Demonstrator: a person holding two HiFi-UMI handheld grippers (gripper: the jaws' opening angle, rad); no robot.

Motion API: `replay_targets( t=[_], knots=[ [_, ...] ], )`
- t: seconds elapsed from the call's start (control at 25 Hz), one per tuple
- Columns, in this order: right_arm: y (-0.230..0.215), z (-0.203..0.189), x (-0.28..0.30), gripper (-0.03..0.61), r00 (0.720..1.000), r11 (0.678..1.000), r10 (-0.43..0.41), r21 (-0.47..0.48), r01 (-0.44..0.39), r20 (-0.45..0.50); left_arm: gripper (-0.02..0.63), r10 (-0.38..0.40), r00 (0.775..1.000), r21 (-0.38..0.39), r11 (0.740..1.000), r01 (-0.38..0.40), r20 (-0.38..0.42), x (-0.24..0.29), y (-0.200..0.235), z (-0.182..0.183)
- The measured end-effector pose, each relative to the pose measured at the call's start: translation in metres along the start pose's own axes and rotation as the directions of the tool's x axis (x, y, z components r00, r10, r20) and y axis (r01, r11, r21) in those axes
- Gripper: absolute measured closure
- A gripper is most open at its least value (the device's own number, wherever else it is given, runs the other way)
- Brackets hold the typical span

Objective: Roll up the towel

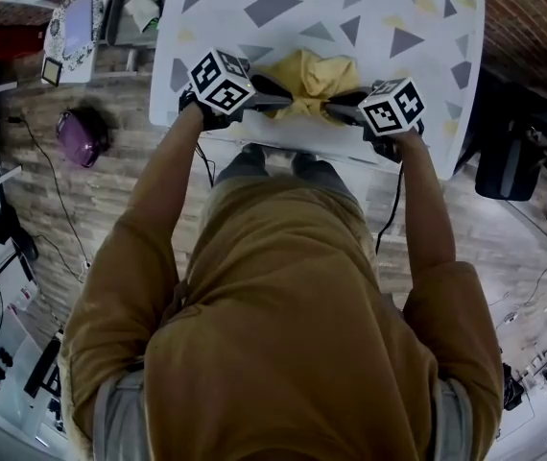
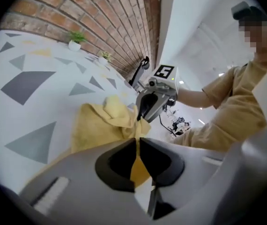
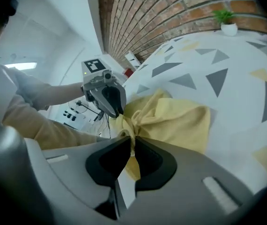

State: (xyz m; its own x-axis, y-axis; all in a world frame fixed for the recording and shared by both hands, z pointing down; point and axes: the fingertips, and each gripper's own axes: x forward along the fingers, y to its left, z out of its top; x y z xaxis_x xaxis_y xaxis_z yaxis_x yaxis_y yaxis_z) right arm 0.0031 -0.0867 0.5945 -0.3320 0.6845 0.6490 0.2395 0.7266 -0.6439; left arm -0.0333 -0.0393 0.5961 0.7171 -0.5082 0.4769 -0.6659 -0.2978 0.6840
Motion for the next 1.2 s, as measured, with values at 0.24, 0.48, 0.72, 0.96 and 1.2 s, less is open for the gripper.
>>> replay_targets(
  t=[0.24, 0.48, 0.72, 0.96, 1.2],
  knots=[
    [-0.018, -0.008, 0.003, 0.546, 0.975, 0.965, -0.224, -0.140, 0.221, -0.006, 0.526, 0.215, 0.976, 0.172, 0.963, -0.206, -0.032, -0.001, 0.014, -0.014],
    [-0.023, -0.011, 0.004, 0.545, 0.930, 0.886, -0.363, -0.291, 0.362, 0.052, 0.526, 0.395, 0.919, 0.495, 0.799, -0.341, -0.005, -0.002, 0.010, -0.024],
    [-0.027, -0.013, -0.009, 0.543, 0.904, 0.850, -0.426, -0.322, 0.417, 0.047, 0.526, 0.463, 0.883, 0.636, 0.704, -0.317, -0.072, 0.007, 0.017, -0.032],
    [0.009, 0.013, -0.058, 0.543, 0.826, 0.771, -0.508, -0.298, 0.563, 0.247, 0.528, 0.474, 0.879, 0.647, 0.685, -0.336, -0.046, 0.012, 0.019, -0.023],
    [0.020, -0.014, 0.026, 0.545, 0.860, 0.751, -0.490, -0.431, 0.501, 0.146, 0.528, 0.451, 0.891, 0.680, 0.671, -0.296, -0.058, 0.017, 0.014, -0.025]
  ],
)
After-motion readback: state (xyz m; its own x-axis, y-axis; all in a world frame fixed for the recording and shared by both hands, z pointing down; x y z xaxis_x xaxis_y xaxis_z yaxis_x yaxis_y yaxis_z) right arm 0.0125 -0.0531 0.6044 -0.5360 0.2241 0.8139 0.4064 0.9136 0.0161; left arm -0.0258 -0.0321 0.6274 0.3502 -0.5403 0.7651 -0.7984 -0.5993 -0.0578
